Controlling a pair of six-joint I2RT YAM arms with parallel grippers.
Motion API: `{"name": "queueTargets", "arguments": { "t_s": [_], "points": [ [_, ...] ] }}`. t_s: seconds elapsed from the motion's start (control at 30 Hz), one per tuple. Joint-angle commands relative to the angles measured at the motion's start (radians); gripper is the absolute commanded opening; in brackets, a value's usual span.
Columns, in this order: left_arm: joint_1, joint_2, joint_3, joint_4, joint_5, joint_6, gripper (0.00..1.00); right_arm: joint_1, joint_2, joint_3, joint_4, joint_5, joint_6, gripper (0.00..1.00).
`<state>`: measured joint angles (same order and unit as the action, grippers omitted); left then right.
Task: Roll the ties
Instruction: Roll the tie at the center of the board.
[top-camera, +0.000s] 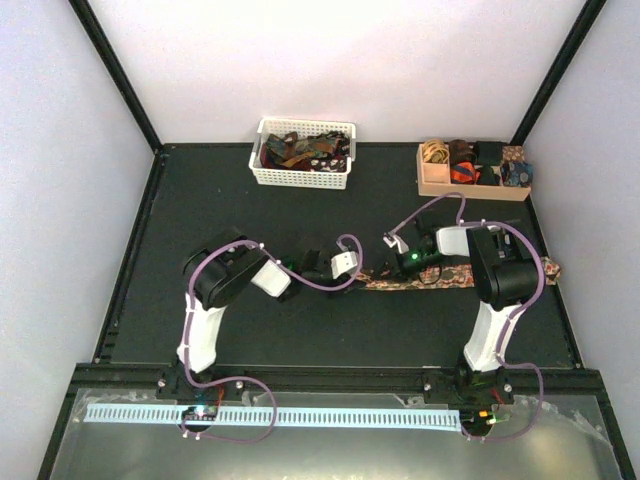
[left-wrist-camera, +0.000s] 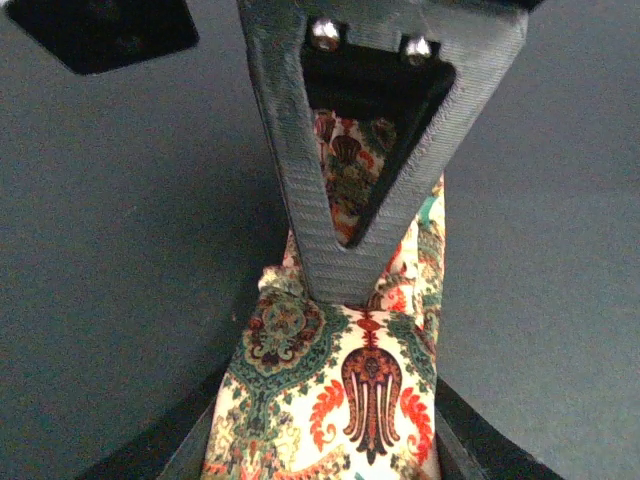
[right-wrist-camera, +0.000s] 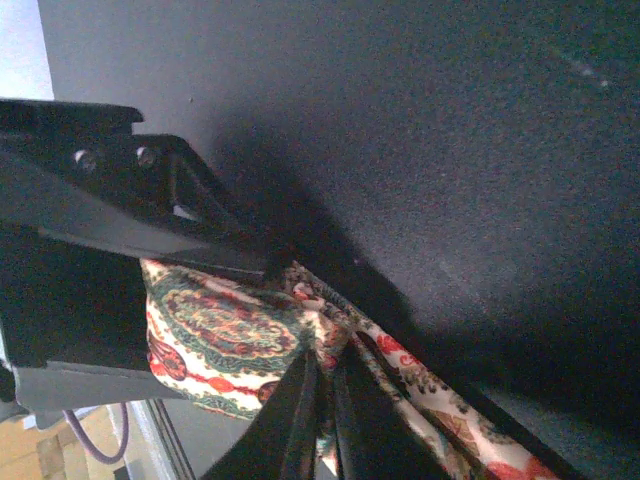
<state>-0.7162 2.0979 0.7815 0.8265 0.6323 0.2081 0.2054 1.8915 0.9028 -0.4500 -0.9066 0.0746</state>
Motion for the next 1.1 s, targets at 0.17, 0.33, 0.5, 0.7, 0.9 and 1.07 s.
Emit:
{"name": "queueTargets", "arguments": {
  "t_s": [0.17, 0.33, 0.5, 0.7, 0.9, 1.07],
  "points": [
    [-0.005, -0.152, 0.033, -0.520, -0.174, 0.239, 0.37, -0.012, -0.063, 0.065, -0.131, 0.034, -0.080, 0.30],
    [-0.012, -0.127, 0.061, -0.577, -0.198, 0.254, 0.37, 0.002, -0.116, 0.032, -0.072, -0.060, 0.000, 0.46],
    [-0.029, -0.112, 0.095, -0.625, -0.214, 0.261, 0.37, 0.063, -0.107, 0.010, 0.027, -0.105, 0.122, 0.46],
    [-0.035, -0.107, 0.108, -0.637, -0.221, 0.262, 0.37, 0.094, -0.063, 0.011, 0.061, -0.075, 0.144, 0.46],
    [-0.036, -0.108, 0.111, -0.639, -0.224, 0.266, 0.37, 0.096, -0.018, 0.038, 0.028, 0.006, 0.117, 0.33],
    [-0.036, -0.107, 0.116, -0.645, -0.224, 0.270, 0.37, 0.097, -0.009, 0.041, 0.017, 0.044, 0.108, 0.48]
  ]
}}
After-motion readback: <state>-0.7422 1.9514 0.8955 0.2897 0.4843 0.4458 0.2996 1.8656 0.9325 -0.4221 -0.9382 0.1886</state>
